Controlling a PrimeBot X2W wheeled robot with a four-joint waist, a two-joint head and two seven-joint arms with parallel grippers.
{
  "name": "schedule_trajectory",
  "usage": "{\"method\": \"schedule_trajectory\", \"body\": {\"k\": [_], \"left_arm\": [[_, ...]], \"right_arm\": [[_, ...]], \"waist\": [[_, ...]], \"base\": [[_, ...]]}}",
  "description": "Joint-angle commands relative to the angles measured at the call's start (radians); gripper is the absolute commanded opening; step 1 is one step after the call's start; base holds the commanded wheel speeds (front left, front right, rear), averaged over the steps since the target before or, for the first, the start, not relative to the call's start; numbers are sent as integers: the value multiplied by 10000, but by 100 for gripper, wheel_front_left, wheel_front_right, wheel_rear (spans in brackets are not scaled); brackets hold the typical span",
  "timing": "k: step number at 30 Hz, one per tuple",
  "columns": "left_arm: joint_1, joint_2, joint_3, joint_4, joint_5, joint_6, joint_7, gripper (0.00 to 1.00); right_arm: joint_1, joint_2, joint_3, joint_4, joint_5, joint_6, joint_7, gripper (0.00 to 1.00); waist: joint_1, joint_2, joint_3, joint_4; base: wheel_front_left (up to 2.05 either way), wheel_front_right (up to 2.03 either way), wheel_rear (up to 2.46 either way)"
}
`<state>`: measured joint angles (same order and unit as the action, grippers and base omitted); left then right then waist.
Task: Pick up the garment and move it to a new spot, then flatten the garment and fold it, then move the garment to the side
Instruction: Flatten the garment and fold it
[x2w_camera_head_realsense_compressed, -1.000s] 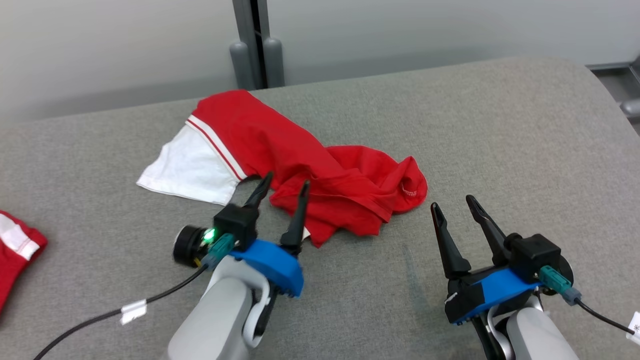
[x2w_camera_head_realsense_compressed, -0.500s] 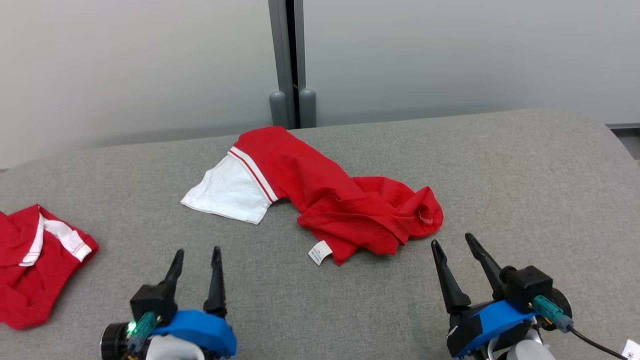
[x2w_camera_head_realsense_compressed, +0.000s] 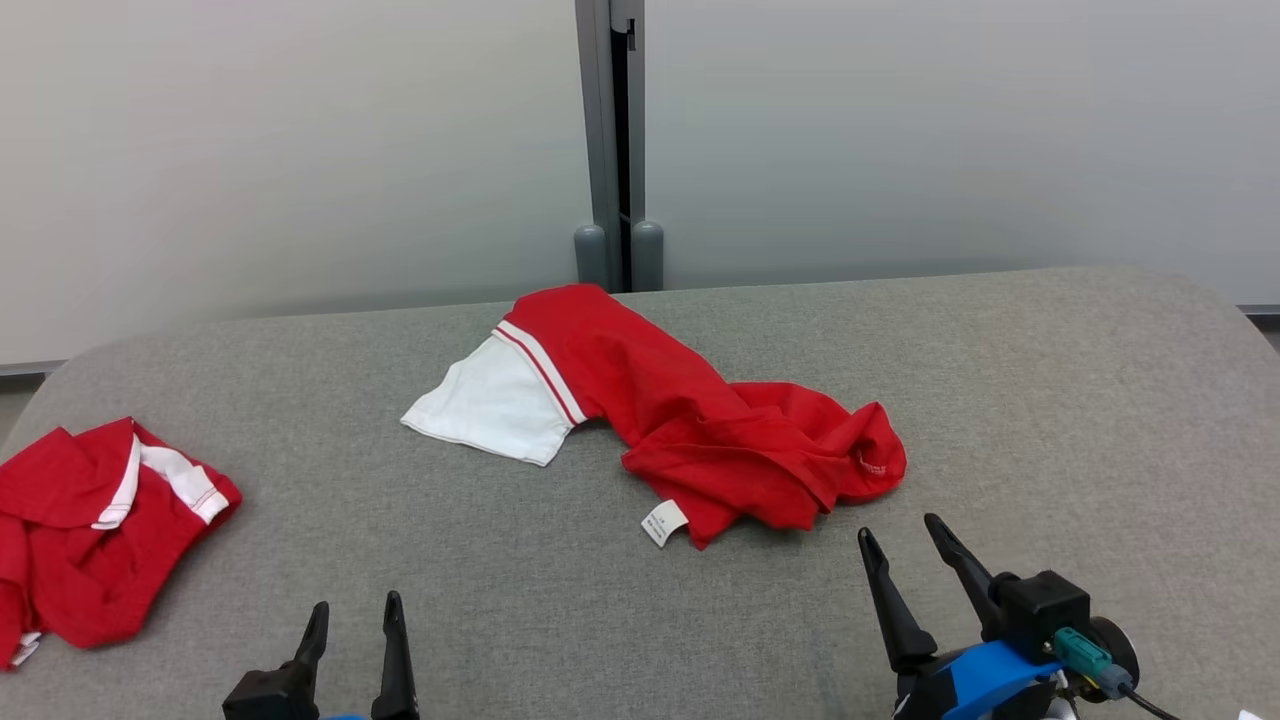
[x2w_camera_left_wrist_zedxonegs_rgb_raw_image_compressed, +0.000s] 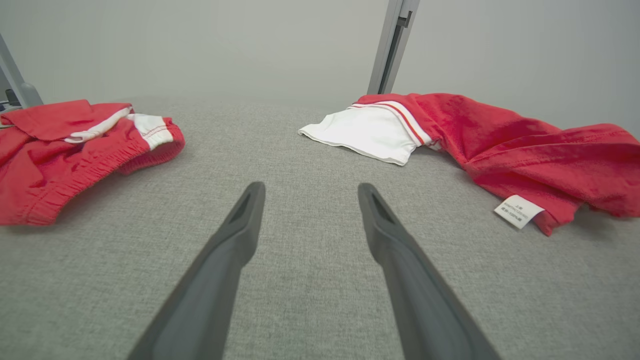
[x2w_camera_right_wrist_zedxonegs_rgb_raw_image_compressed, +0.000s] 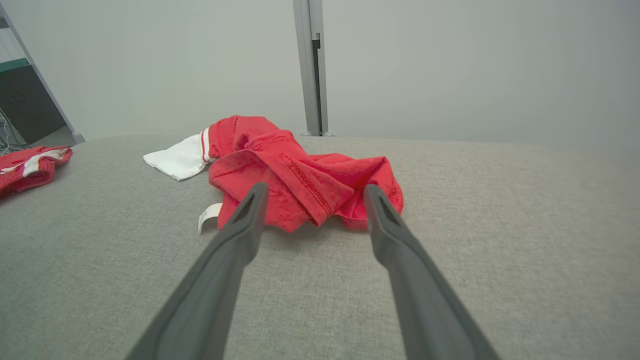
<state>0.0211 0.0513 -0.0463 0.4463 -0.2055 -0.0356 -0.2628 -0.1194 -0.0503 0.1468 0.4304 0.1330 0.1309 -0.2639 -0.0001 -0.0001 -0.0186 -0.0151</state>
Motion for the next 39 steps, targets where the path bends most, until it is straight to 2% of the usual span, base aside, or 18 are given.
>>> {"method": "schedule_trajectory", "body": {"k": [1, 10, 18, 26, 32, 39], "left_arm": [[47, -7, -52, 0, -72, -13, -31, 100], [-341, -5, -808, 219, -401, -58, -31, 100], [-743, -11, -1561, 297, -846, 68, -31, 100], [-1181, -8, -2059, 305, -1240, 180, -31, 100], [-1253, -6, -2182, 238, -1444, 269, -31, 100], [-1240, -10, -2036, 237, -1423, 293, -31, 100]], "right_arm": [[84, -8, 60, 48, -36, -3, -8, 100], [-1409, -14, 1347, 1096, -355, -3, -8, 100], [-4296, -185, 2276, 3855, -845, -3, 137, 100], [-6391, -563, 2798, 6061, -1146, -3, 1395, 100], [-6854, -447, 3614, 6800, -687, -3, 1931, 100], [-7006, -481, 5132, 7068, 320, -3, 2455, 100]], "waist": [[1, 1, 18, 64], [1, 1, 401, 832], [1, 1, 1182, 1885], [1, 1, 1904, 2795], [1, 1, 2094, 2982], [1, 1, 2136, 2740]], "base": [[0, 0, 0], [0, 0, 0], [0, 0, 0], [0, 0, 0], [0, 0, 0], [0, 0, 0]]}}
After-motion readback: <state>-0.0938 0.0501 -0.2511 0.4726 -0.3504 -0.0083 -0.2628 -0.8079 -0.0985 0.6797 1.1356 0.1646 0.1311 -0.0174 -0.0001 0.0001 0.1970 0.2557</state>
